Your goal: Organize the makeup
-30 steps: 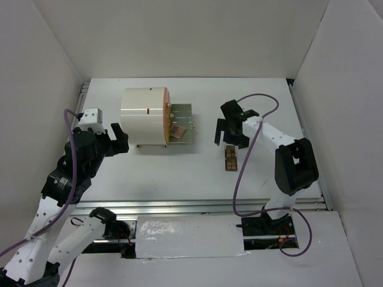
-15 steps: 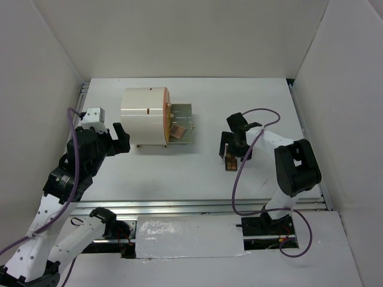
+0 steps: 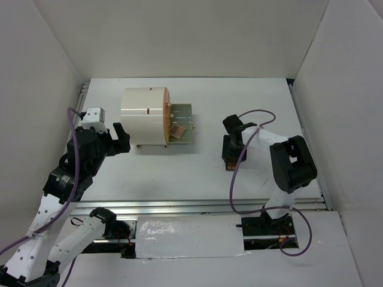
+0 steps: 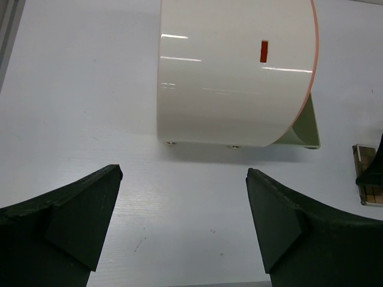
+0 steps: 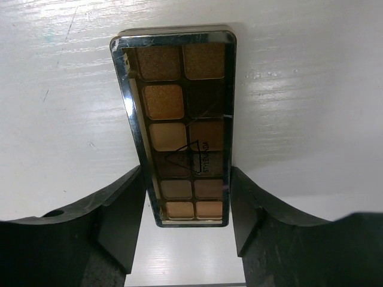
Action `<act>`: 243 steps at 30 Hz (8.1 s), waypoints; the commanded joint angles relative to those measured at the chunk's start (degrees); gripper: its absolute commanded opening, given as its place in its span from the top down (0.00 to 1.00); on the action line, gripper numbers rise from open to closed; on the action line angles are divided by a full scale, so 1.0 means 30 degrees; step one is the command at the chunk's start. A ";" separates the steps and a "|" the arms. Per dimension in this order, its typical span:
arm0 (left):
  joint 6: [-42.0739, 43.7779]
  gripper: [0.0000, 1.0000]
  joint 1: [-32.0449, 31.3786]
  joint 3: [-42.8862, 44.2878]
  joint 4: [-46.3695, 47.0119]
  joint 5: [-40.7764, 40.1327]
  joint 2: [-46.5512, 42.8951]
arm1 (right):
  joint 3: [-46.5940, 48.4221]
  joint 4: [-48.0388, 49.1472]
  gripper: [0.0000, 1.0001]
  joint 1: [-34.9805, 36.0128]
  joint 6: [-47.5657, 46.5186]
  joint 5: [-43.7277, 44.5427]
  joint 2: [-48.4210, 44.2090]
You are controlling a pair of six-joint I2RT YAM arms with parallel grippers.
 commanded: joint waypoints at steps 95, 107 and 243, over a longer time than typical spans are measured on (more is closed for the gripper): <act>0.0295 0.01 0.0062 -0.0106 0.1489 0.2658 0.0653 | 1.3341 -0.4686 0.01 -0.8632 -0.8144 -0.1414 0.8804; 0.0324 0.01 0.0091 -0.0106 0.1459 0.2687 0.0683 | 1.4016 -0.5978 0.32 -0.7811 -0.8553 -0.1087 0.9392; -0.2635 0.07 0.5160 0.3790 0.9399 0.4416 1.3222 | 1.4102 1.1160 0.91 0.2559 0.6561 -1.2106 1.0796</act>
